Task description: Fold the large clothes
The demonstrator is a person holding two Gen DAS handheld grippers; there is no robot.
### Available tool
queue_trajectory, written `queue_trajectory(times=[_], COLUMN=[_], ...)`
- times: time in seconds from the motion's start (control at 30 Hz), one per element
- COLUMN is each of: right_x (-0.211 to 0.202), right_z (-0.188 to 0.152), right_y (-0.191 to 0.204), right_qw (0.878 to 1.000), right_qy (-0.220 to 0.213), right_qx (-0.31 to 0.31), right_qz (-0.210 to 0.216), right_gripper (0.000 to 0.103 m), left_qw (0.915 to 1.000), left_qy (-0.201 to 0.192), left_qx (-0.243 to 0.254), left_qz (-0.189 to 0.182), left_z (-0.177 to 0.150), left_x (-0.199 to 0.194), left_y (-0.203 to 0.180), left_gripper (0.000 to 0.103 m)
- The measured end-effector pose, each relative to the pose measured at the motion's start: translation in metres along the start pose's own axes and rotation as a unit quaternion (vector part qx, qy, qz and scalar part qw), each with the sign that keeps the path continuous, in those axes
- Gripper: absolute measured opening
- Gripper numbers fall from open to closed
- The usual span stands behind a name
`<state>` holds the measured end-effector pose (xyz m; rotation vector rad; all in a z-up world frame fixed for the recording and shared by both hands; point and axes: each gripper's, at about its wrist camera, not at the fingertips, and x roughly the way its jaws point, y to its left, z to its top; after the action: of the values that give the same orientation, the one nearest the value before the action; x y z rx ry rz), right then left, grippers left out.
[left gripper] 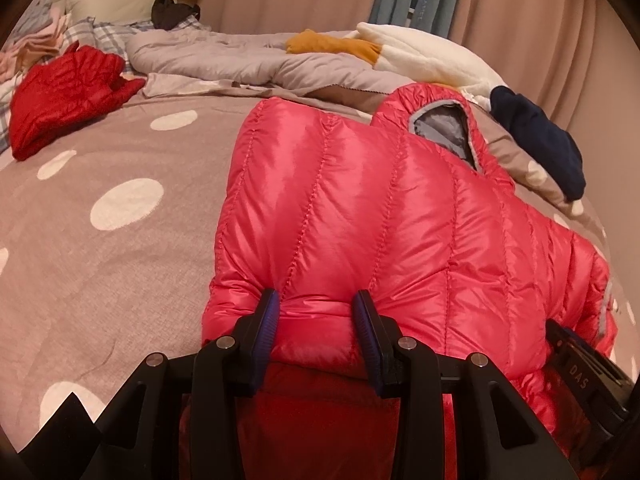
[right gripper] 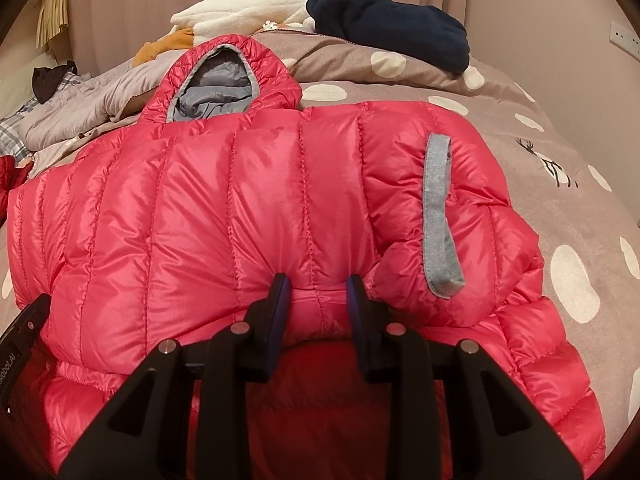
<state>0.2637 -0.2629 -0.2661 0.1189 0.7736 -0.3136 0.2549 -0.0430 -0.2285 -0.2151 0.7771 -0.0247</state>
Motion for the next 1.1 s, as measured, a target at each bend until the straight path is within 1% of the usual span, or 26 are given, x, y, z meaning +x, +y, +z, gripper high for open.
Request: queue_trajectory(times=[0.07, 0.73, 0.87, 0.97, 1.1], right_x=[0.000, 0.001, 0.001, 0.000, -0.001], right_z=[0.000, 0.001, 0.001, 0.001, 0.002], right_y=[0.000, 0.002, 0.004, 0.007, 0.008], right_qw=[1.000, 1.000, 1.000, 0.999, 0.999], right_qy=[0.000, 0.000, 0.000, -0.002, -0.004], right_qx=[-0.001, -0.008, -0.011, -0.019, -0.024], right_qz=[-0.001, -0.009, -0.014, -0.028, -0.040], right_gripper=[0.030, 0.030, 0.031, 0.033, 0.037], left_qw=[1.0000, 1.0000, 0.9999, 0.9997, 0.9993], left_qy=[-0.001, -0.002, -0.005, -0.006, -0.014], left_qx=[0.003, 0.002, 0.005, 0.008, -0.006], left_qz=[0.004, 0.004, 0.013, 0.022, 0.035], left_z=[-0.001, -0.001, -0.001, -0.002, -0.003], left_x=[-0.001, -0.001, -0.006, -0.013, -0.028], left_y=[-0.001, 0.000, -0.001, -0.002, 0.002], left_gripper=[0.038, 0.039, 0.039, 0.039, 0.039])
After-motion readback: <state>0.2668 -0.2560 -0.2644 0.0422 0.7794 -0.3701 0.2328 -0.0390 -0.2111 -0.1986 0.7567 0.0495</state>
